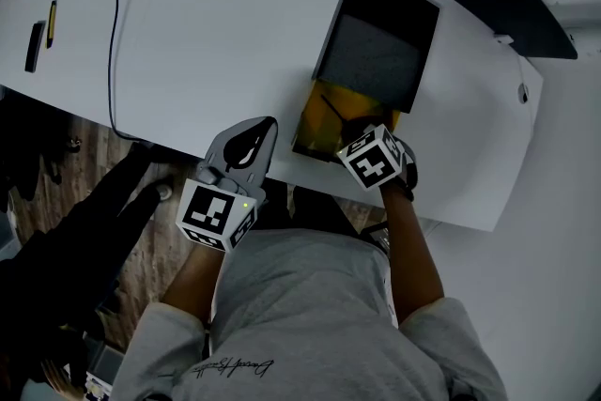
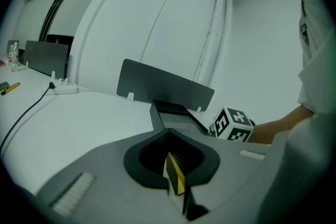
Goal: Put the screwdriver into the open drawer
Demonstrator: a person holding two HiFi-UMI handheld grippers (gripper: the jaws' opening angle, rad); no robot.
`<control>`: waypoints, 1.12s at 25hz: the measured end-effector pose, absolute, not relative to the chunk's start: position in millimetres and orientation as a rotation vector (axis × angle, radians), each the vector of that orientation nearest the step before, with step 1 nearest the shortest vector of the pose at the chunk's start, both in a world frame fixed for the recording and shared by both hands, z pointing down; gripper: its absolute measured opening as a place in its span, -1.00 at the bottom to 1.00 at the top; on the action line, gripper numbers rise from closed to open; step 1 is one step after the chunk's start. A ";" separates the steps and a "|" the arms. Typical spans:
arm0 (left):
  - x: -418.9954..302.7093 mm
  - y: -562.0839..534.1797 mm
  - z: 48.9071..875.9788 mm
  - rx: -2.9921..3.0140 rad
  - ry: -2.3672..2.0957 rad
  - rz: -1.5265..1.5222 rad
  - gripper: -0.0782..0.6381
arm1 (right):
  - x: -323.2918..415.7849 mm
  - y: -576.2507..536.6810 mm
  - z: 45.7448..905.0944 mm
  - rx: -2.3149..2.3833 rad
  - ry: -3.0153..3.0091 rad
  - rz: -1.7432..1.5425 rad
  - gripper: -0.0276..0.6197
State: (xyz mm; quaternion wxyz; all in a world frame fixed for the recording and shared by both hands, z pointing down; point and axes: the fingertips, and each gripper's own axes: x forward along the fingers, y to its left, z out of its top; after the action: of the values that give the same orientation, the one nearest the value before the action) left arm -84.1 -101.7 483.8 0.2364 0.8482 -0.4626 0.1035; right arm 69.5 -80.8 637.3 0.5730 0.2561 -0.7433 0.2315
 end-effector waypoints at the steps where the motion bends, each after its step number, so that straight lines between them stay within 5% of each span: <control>1: -84.0 -101.3 484.5 2.324 -1.267 0.284 -0.78 | 69.9 -80.9 637.4 0.599 -1.739 0.542 -0.69; 28: -87.8 -102.0 490.4 2.309 -1.259 0.272 -0.78 | 68.1 -78.9 639.5 0.516 -1.676 0.472 -0.65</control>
State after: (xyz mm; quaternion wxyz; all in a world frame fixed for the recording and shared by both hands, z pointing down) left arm -87.8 -102.0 490.4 0.2463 0.8464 -0.4615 0.0997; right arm 68.1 -78.9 639.5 0.6153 0.2240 -0.7276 0.2048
